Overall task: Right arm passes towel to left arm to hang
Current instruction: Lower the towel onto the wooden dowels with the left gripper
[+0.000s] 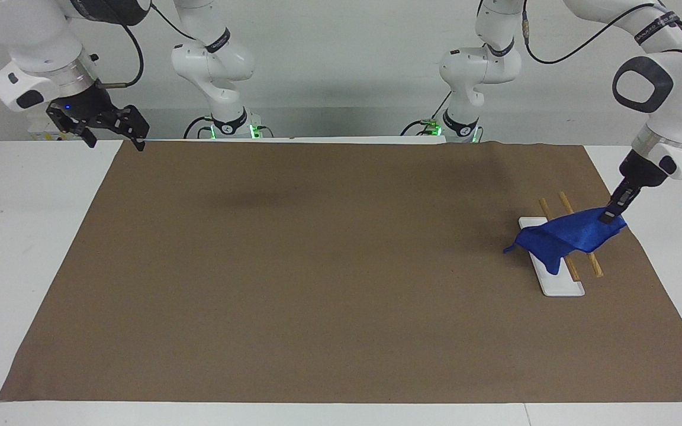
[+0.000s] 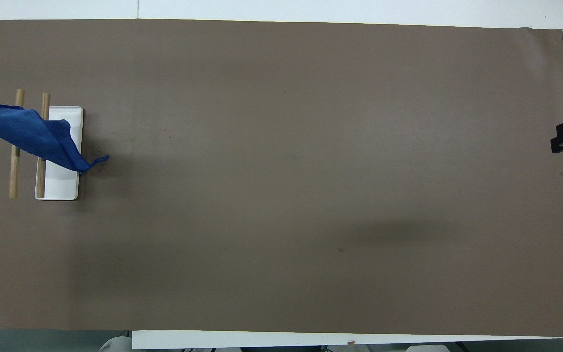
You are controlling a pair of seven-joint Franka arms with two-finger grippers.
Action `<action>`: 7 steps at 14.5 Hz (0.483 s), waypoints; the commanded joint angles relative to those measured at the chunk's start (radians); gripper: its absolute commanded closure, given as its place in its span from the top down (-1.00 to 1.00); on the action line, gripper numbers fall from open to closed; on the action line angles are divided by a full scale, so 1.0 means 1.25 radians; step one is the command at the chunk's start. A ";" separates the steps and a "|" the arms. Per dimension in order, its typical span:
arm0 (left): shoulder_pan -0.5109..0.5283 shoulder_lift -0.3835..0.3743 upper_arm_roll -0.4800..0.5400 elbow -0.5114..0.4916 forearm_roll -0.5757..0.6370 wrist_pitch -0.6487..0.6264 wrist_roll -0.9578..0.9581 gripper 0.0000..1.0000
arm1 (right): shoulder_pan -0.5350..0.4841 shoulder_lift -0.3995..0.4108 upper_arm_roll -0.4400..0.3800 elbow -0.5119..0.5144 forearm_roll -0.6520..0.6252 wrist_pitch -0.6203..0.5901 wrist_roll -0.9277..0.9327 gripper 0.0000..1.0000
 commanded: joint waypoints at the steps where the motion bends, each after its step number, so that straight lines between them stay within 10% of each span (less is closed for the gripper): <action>1: 0.007 0.001 0.030 0.004 0.014 0.020 0.205 -1.00 | -0.011 -0.013 0.002 -0.024 0.006 0.008 -0.004 1.00; 7: 0.008 -0.003 0.045 -0.005 0.014 -0.008 0.459 -1.00 | -0.015 -0.013 0.002 -0.022 0.006 0.007 -0.005 1.00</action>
